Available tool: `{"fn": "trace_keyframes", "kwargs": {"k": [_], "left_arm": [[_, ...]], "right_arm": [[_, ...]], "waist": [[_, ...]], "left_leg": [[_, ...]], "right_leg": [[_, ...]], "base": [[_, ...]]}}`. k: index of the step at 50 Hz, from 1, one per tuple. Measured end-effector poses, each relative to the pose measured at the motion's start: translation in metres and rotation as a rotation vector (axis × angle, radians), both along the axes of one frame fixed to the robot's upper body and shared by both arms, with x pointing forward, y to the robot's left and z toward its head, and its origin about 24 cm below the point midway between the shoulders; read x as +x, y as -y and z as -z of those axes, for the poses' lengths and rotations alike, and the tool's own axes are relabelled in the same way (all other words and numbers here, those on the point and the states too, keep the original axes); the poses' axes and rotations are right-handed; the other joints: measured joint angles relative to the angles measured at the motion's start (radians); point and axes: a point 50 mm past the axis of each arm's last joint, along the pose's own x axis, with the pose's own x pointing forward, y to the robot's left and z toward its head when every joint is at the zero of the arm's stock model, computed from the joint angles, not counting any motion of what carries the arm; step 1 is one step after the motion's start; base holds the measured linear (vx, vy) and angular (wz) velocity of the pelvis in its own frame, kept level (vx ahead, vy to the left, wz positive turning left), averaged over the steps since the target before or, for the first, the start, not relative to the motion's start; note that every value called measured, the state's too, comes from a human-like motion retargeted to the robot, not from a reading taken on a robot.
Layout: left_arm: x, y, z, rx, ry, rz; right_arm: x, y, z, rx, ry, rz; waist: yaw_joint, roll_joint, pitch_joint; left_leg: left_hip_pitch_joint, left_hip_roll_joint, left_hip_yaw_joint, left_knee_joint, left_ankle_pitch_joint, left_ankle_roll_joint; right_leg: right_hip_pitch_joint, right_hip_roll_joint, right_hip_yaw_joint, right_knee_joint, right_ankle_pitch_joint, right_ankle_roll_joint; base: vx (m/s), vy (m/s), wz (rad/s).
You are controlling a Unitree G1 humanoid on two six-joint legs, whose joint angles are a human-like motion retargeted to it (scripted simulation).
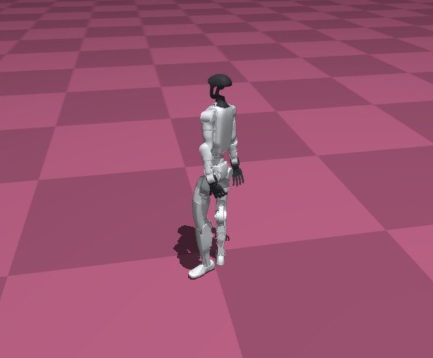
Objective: In place motions
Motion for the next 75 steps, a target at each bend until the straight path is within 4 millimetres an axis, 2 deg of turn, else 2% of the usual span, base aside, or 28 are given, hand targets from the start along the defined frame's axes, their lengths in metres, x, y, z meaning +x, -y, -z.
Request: {"fn": "trace_keyframes", "kwargs": {"k": [2, 6, 11, 15, 18, 20, 22, 23, 25, 28, 33, 35, 40, 43, 45, 47, 53, 57, 61, 66, 70, 75], "left_arm": [[-0.003, 0.001, 0.0, 0.004, -0.008, -0.014], [-0.005, 0.007, -0.001, -0.004, -0.019, -0.054], [0.011, 0.007, 0.003, 0.013, 0.042, -0.077], [0.017, 0.005, 0.005, 0.01, 0.06, -0.032], [0.022, 0.004, 0.005, 0.007, 0.077, -0.02], [0.027, 0.003, 0.006, 0.004, 0.093, -0.009], [0.032, 0.003, 0.007, 0.0, 0.106, 0.002], [0.035, 0.002, 0.007, -0.001, 0.113, 0.005], [0.042, 0.0, 0.007, -0.001, 0.13, 0.007], [0.051, -0.005, 0.008, 0.002, 0.155, 0.007], [0.058, -0.012, 0.008, 0.011, 0.169, 0.02], [0.06, -0.015, 0.007, 0.01, 0.171, 0.032], [0.063, -0.018, 0.008, 0.054, 0.187, 0.036], [0.058, -0.016, 0.008, 0.052, 0.177, 0.01], [0.052, -0.012, 0.007, 0.016, 0.158, -0.004], [0.046, -0.006, 0.007, -0.005, 0.136, -0.02], [0.023, 0.005, 0.004, -0.013, 0.061, -0.058], [0.016, 0.001, 0.003, -0.002, 0.031, -0.03], [0.021, -0.003, 0.003, 0.009, 0.041, -0.031], [0.037, -0.003, 0.006, 0.014, 0.105, -0.058], [0.048, -0.002, 0.008, 0.015, 0.156, -0.047], [0.054, -0.003, 0.01, 0.032, 0.181, -0.003]], "right_arm": [[0.001, -0.004, 0.001, 0.013, 0.008, -0.013], [0.004, -0.007, 0.002, 0.029, 0.013, -0.041], [0.015, -0.01, 0.004, 0.049, 0.061, -0.053], [0.017, -0.008, 0.004, 0.045, 0.067, -0.084], [0.016, -0.006, 0.003, 0.037, 0.074, -0.084], [0.016, -0.004, 0.003, 0.032, 0.077, -0.076], [0.017, -0.003, 0.003, 0.024, 0.083, -0.063], [0.018, -0.002, 0.003, 0.02, 0.087, -0.056], [0.021, -0.003, 0.003, 0.019, 0.1, -0.036], [0.029, -0.01, 0.005, 0.036, 0.13, -0.009], [0.039, -0.018, 0.007, 0.065, 0.179, -0.038], [0.041, -0.019, 0.007, 0.07, 0.185, -0.071], [0.029, -0.019, 0.007, 0.065, 0.126, -0.13], [0.018, -0.019, 0.006, 0.071, 0.065, -0.145], [0.014, -0.019, 0.006, 0.076, 0.035, -0.149], [0.015, -0.019, 0.006, 0.075, 0.034, -0.145], [0.033, -0.018, 0.007, 0.08, 0.097, -0.159], [0.044, -0.025, 0.008, 0.113, 0.131, -0.139], [0.054, -0.03, 0.008, 0.148, 0.158, -0.165], [0.06, -0.029, 0.008, 0.153, 0.167, -0.256], [0.057, -0.027, 0.007, 0.145, 0.145, -0.284], [0.046, -0.021, 0.006, 0.136, 0.104, -0.221]], "waist": [[-0.002, 0.005, -0.01], [0.02, 0.01, -0.026], [0.072, -0.014, -0.006], [0.086, -0.015, -0.021], [0.077, 0.013, -0.022], [0.062, 0.053, -0.021], [0.048, 0.102, -0.021], [0.043, 0.116, -0.019], [0.027, 0.113, -0.003], [-0.011, 0.086, 0.033], [-0.063, 0.075, 0.078], [-0.091, 0.055, 0.097], [-0.105, -0.017, 0.118], [-0.079, -0.048, 0.11], [-0.054, -0.065, 0.091], [-0.04, -0.055, 0.085], [-0.038, -0.015, 0.059], [-0.039, -0.016, 0.048], [-0.03, -0.027, 0.046], [-0.024, -0.038, 0.036], [-0.039, -0.062, 0.023], [0.018, -0.095, 0.002]], "left_leg": [[0.027, -0.013, 0.002, -0.027, -0.025, -0.036], [0.005, -0.057, -0.121, -0.082, -0.034, -0.018], [0.017, -0.096, -0.189, -0.112, -0.053, -0.003], [0.013, -0.124, -0.266, -0.128, -0.074, 0.013], [0.012, -0.109, -0.321, -0.136, -0.079, 0.014], [0.01, -0.075, -0.354, -0.138, -0.077, 0.011], [-0.001, -0.026, -0.389, -0.133, -0.075, 0.004], [-0.007, -0.011, -0.404, -0.132, -0.073, 0.002], [-0.009, -0.019, -0.429, -0.142, -0.065, 0.007], [-0.011, -0.05, -0.465, -0.156, -0.049, 0.019], [-0.026, -0.05, -0.508, -0.151, -0.028, 0.019], [-0.024, -0.07, -0.539, -0.153, -0.022, 0.016], [0.008, -0.152, -0.604, -0.161, -0.021, 0.021], [0.033, -0.188, -0.626, -0.171, -0.027, 0.022], [0.031, -0.21, -0.64, -0.173, -0.026, 0.027], [0.031, -0.209, -0.659, -0.174, -0.022, 0.031], [0.041, -0.191, -0.67, -0.18, -0.024, 0.028], [0.04, -0.189, -0.694, -0.178, -0.028, 0.024], [0.043, -0.186, -0.703, -0.176, -0.03, 0.017], [0.035, -0.178, -0.708, -0.17, -0.033, 0.016], [0.022, -0.188, -0.729, -0.148, -0.049, 0.035], [0.001, -0.2, -0.741, -0.104, -0.063, 0.054]], "right_leg": [[0.016, 0.011, -0.026, 0.009, -0.01, 0.01], [0.049, 0.025, -0.051, 0.018, -0.011, 0.021], [0.092, 0.006, -0.081, 0.044, -0.006, 0.032], [0.131, 0.005, -0.132, 0.059, 0.007, 0.042], [0.155, 0.005, -0.136, 0.117, 0.048, 0.003], [0.163, 0.004, -0.128, 0.19, 0.084, -0.038], [0.135, -0.021, -0.072, 0.325, 0.103, -0.094], [0.103, -0.052, -0.023, 0.416, 0.101, -0.104], [-0.013, -0.128, 0.15, 0.613, 0.068, -0.073], [-0.165, -0.093, 0.421, 0.703, 0.033, -0.012], [-0.22, -0.011, 0.53, 0.577, -0.002, -0.007], [-0.237, 0.016, 0.583, 0.507, -0.025, 0.013], [-0.256, 0.074, 0.777, 0.292, -0.071, 0.076], [-0.252, 0.093, 0.842, 0.21, -0.045, 0.024], [-0.238, 0.058, 0.818, 0.198, -0.044, 0.044], [-0.219, 0.067, 0.786, 0.185, -0.049, 0.037], [-0.177, 0.072, 0.729, 0.152, -0.051, 0.055], [-0.15, 0.079, 0.692, 0.126, -0.054, 0.049], [-0.13, 0.08, 0.664, 0.121, -0.066, 0.043], [-0.123, 0.078, 0.642, 0.122, -0.078, 0.047], [-0.128, 0.055, 0.622, 0.128, -0.082, 0.056], [-0.169, 0.032, 0.681, 0.131, -0.06, 0.057]], "base": [[0.13, 0.14, 1.1], [0.19, 0.24, 0.54], [0.07, 0.21, 0.33], [0.18, 0.27, 0.7], [0.14, 0.22, 0.82], [0.16, 0.22, 1.06], [0.22, 0.2, 1.02], [0.19, 0.15, 0.95], [0.11, 0.09, 1.06], [0.02, 0.01, 1.22], [0.03, -0.02, 1.18], [0.04, -0.04, 1.5], [0.12, -0.03, 1.25], [0.2, -0.03, 0.74], [0.18, -0.02, 0.53], [0.12, -0.02, 0.65], [0.12, -0.04, 0.42], [0.05, -0.07, 0.46], [0.03, -0.12, 0.35], [-0.01, -0.1, 0.23], [-0.01, -0.07, 0.3], [-0.02, 0.01, -0.52]]}}
